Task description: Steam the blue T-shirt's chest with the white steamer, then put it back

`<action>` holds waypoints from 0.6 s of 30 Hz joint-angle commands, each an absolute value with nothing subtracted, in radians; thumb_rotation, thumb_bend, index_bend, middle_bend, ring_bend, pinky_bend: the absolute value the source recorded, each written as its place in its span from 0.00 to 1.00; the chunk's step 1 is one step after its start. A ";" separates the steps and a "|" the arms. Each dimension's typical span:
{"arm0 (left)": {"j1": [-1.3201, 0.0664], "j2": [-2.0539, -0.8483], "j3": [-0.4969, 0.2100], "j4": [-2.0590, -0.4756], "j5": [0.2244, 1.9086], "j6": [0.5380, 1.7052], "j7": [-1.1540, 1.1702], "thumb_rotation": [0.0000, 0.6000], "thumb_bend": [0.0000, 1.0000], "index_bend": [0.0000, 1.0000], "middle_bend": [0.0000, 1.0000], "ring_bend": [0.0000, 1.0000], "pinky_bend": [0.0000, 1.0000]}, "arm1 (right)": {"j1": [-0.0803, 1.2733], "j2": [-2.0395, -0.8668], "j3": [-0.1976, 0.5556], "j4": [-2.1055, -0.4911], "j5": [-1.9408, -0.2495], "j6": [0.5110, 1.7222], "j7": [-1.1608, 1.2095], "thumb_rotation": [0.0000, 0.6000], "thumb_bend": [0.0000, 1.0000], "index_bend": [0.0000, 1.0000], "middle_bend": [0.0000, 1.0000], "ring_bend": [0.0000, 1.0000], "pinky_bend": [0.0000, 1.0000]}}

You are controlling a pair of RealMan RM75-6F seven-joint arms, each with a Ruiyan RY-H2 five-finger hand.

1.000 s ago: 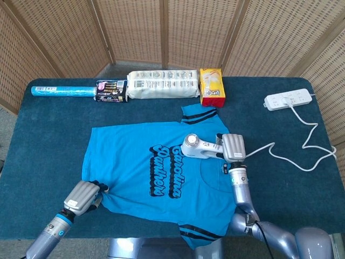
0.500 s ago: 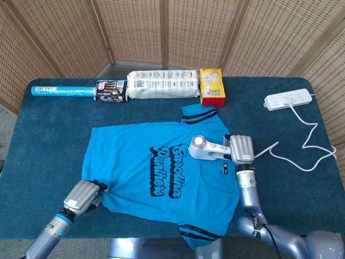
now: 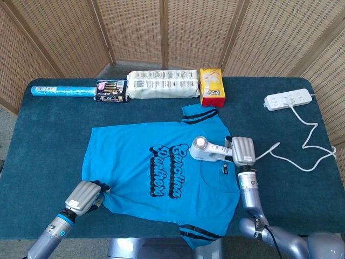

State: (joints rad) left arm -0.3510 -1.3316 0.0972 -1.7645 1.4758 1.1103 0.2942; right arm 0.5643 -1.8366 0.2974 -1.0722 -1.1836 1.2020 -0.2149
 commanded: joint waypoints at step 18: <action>-0.341 -1.315 0.106 -1.763 1.492 1.123 0.275 1.00 0.55 0.52 0.53 0.46 0.55 | 0.596 -1.916 0.310 -1.082 -1.185 1.218 -0.240 1.00 0.31 0.75 0.80 0.88 0.84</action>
State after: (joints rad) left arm -0.3413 -1.3153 0.1058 -1.7634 1.4919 1.1233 0.2746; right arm 0.6000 -1.9189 0.3114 -1.0822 -1.1857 1.2157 -0.2428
